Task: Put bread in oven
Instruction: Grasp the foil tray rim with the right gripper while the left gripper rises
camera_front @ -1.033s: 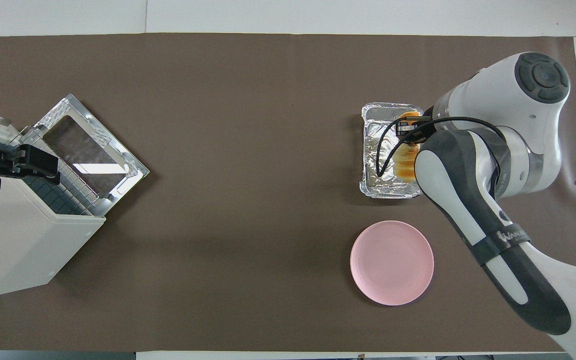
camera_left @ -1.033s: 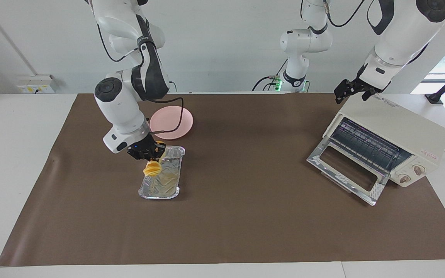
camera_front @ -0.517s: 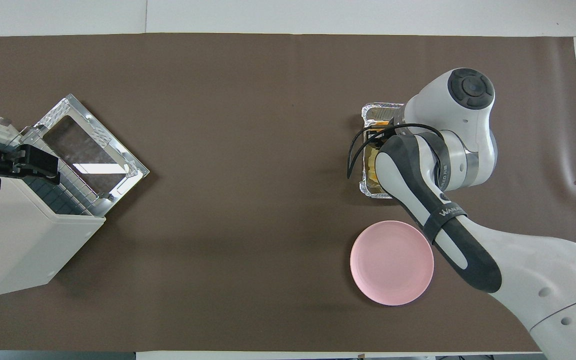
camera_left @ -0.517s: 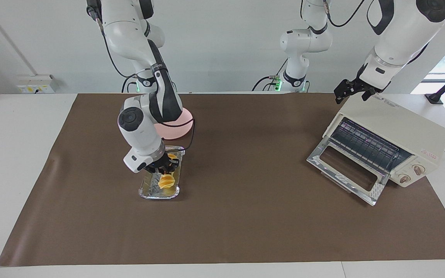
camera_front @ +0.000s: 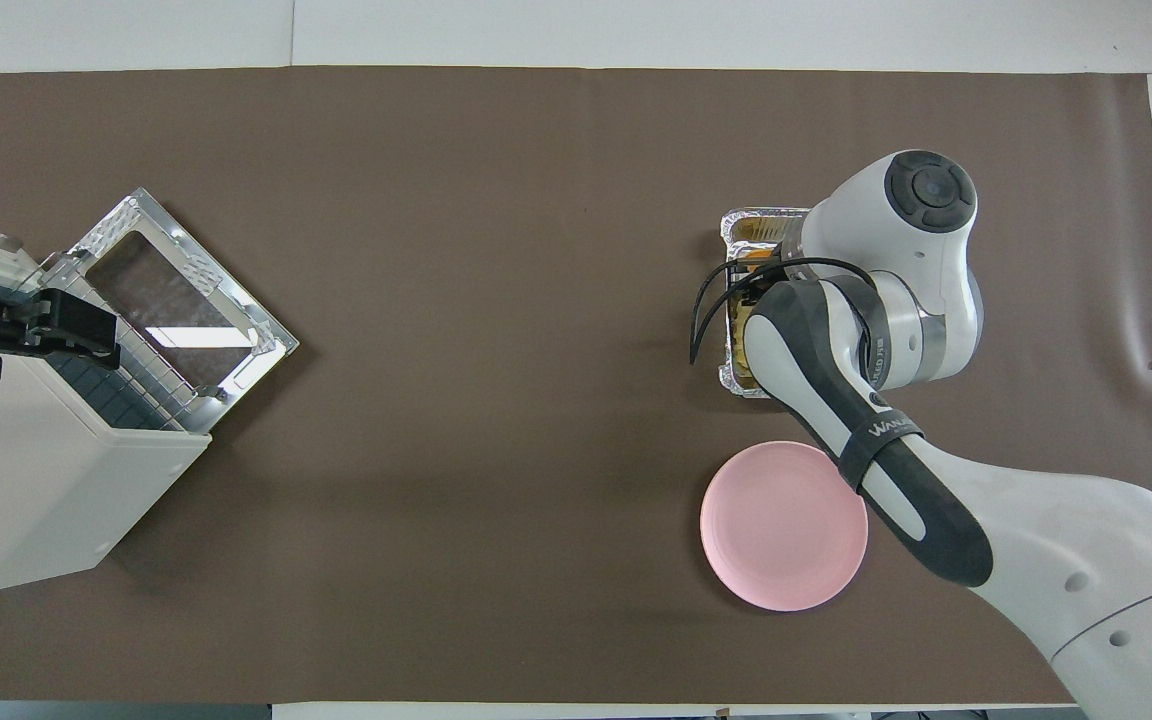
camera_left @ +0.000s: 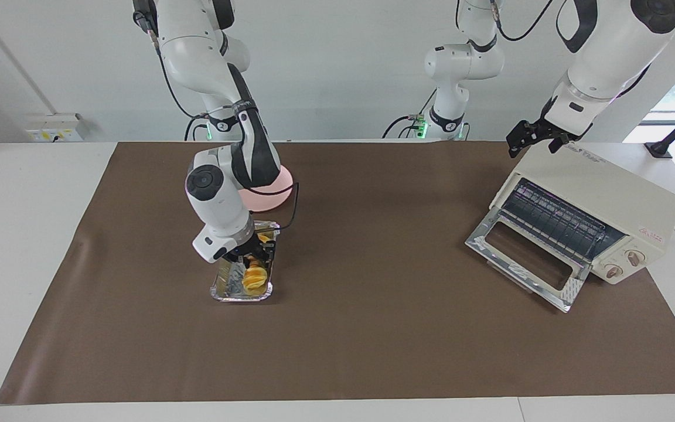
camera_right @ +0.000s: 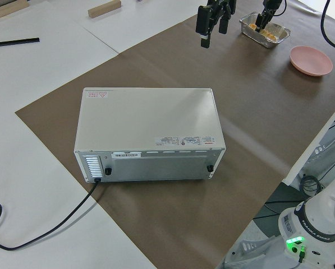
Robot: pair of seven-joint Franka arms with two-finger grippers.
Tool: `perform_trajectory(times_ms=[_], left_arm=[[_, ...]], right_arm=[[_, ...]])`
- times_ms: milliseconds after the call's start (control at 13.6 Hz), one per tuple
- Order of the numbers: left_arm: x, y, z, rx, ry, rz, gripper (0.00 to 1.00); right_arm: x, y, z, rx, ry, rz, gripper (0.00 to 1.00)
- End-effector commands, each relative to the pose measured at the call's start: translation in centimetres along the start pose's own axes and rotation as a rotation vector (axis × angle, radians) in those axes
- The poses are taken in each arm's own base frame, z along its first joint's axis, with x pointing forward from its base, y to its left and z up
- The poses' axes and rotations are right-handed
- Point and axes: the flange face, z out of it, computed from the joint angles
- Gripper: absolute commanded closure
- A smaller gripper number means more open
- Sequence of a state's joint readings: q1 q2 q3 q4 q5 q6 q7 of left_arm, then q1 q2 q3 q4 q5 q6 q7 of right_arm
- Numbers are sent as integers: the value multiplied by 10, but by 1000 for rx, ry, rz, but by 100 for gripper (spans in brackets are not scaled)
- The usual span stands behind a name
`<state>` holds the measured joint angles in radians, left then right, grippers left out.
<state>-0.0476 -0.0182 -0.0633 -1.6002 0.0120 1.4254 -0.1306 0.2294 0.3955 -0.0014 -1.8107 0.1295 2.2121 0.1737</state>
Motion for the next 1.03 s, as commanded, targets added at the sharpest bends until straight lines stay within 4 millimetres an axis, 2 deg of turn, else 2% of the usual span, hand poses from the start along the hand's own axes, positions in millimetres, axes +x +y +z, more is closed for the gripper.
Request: perform_trajectory(times_ms=[0,148,295,443,517,590,664,738,812,959], left_arm=[[-8,8,-9,-8,24,25,0],[-11,10,-8,-8,15,22,0],[-17,26,-3,3,9,67,0],[-19,44,-2,11,34,61,0],[-16,55,-4,5,58,40,0],[-12,77,-7,5,65,33,0],[-1,102,0,6,52,24,0],[5,120,6,-2,48,8,0],[7,122,6,-6,48,-6,0],[5,120,10,2,32,-9,0]], right_arm=[[-3,22,-30,0,-13,-29,0],[0,55,-42,0,-26,-55,0],[-2,73,-39,1,-32,-41,0],[-7,77,-28,11,-44,-15,0],[-8,81,-24,11,-38,-7,0],[-9,83,-17,11,-31,-3,3],[-12,85,-8,9,-26,1,7],[-16,87,-1,7,-20,3,13],[-19,92,5,6,-26,9,29],[-20,102,5,7,-31,26,67]])
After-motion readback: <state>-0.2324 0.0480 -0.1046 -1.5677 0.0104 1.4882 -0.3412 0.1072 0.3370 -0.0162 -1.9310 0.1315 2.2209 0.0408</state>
